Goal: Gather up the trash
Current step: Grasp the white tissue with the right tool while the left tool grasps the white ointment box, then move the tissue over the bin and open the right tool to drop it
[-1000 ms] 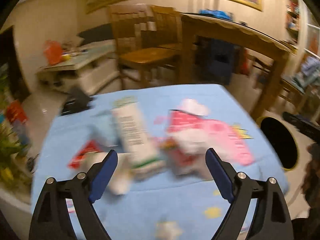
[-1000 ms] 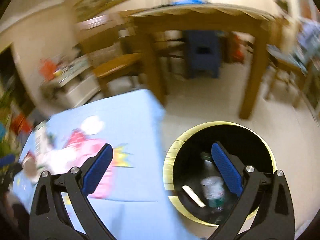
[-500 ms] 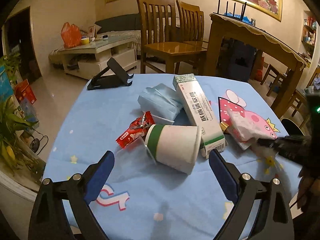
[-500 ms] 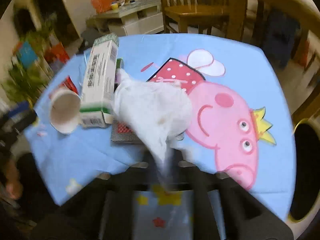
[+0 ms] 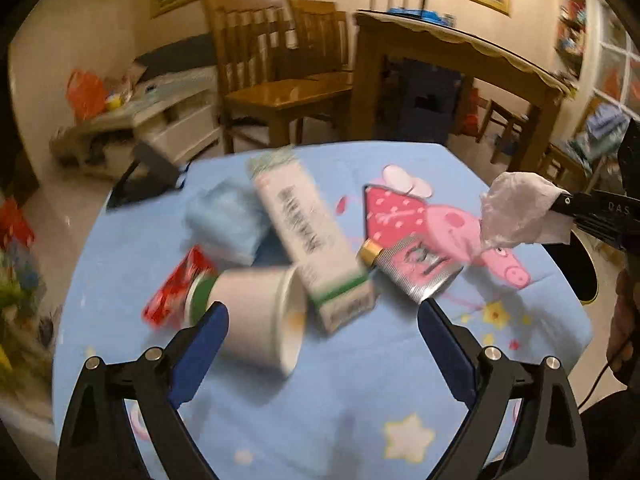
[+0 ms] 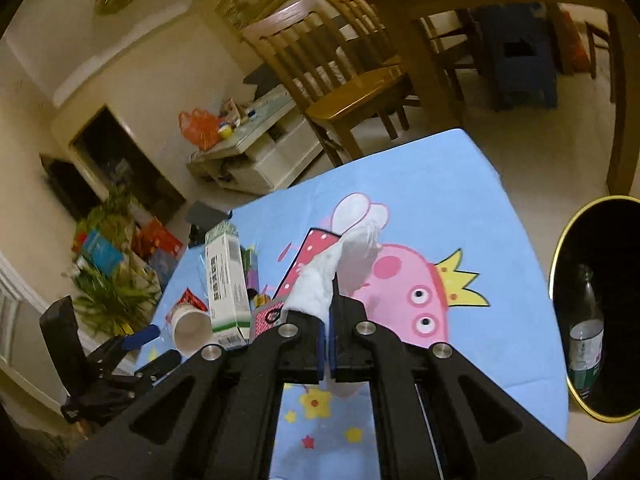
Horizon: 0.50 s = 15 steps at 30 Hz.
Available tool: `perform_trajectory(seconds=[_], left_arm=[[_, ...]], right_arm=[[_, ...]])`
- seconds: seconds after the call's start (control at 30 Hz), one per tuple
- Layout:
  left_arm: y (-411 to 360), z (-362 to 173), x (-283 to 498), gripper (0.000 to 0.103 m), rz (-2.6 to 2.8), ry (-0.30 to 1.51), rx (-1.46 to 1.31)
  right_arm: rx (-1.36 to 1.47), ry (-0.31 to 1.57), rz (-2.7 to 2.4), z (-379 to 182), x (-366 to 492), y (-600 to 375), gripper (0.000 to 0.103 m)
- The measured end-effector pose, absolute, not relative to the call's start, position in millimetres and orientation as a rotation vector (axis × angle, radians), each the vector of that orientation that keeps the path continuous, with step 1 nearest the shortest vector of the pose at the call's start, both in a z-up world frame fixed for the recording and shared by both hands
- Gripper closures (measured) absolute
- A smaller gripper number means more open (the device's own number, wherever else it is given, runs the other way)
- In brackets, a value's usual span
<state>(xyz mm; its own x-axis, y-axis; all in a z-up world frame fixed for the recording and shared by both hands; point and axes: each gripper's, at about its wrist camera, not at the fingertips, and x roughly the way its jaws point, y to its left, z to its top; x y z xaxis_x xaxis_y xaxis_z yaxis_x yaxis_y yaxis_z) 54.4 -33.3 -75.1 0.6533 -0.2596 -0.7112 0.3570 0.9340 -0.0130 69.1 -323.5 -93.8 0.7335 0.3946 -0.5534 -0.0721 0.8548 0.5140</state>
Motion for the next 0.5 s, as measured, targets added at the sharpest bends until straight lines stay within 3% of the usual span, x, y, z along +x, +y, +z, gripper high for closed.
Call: perform_trajectory(seconds=[0.33, 0.5], left_arm=[[-31.8, -75.3, 150.2, 0.009, -0.166, 0.941, -0.064], [-67.9, -93.0, 171.7, 0.024, -0.082, 1.023, -0.028]], right_arm=[[0.503, 0.686, 0.299, -91.1, 56.2, -347.4, 0.102], [0.488, 0.680, 0.333, -88.5, 53.8, -341.8, 0.102]])
